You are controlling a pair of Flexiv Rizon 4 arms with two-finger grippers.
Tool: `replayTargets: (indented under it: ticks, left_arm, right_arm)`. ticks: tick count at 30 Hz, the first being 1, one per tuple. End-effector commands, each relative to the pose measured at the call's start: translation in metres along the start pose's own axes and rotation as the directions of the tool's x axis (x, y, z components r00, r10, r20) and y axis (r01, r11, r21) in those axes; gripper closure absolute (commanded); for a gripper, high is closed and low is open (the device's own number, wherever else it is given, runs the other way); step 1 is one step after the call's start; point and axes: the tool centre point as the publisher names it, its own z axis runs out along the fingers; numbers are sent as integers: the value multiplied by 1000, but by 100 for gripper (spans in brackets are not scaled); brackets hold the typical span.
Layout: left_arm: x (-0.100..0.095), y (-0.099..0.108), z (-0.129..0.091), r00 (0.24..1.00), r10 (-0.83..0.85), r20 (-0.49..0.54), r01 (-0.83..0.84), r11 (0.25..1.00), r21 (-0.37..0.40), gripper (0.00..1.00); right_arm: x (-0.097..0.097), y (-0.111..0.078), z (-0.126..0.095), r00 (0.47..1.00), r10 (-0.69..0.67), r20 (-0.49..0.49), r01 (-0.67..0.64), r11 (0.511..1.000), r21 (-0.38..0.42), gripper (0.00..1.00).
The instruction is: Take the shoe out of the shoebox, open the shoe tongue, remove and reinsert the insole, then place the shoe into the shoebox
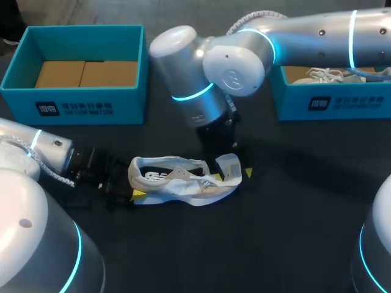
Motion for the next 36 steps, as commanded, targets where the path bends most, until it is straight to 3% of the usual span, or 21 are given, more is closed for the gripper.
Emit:
replayTargets:
  ticks: [1,12,22,30,31,34,36]
  left_arm:
    - [-1,2,0,1000,0,0,0,1000,0,100]
    - [-1,2,0,1000,0,0,0,1000,0,100]
    - [-1,2,0,1000,0,0,0,1000,0,100]
    - [-1,2,0,1000,0,0,0,1000,0,100]
    - [-1,2,0,1000,0,0,0,1000,0,100]
    - [-1,2,0,1000,0,0,0,1000,0,100]
    - [-1,2,0,1000,0,0,0,1000,0,100]
  right_arm:
    - [-4,-1,1,1000,-1,2,1,1000,-4,0]
    - [-11,-5,-27,1000,3,11,-3,999,-53,0]
    - [-16,-7,-73,996,-92,5,92,975,-205,0]
    - [-19,-12,-114,968,-246,56,249,899,-359,0]
    - [-20,-13,-118,963,-261,66,267,888,-374,12]
    - [-19,-13,-132,930,-354,99,361,832,-420,72]
    - [-15,-14,-144,889,-442,118,442,766,-466,100]
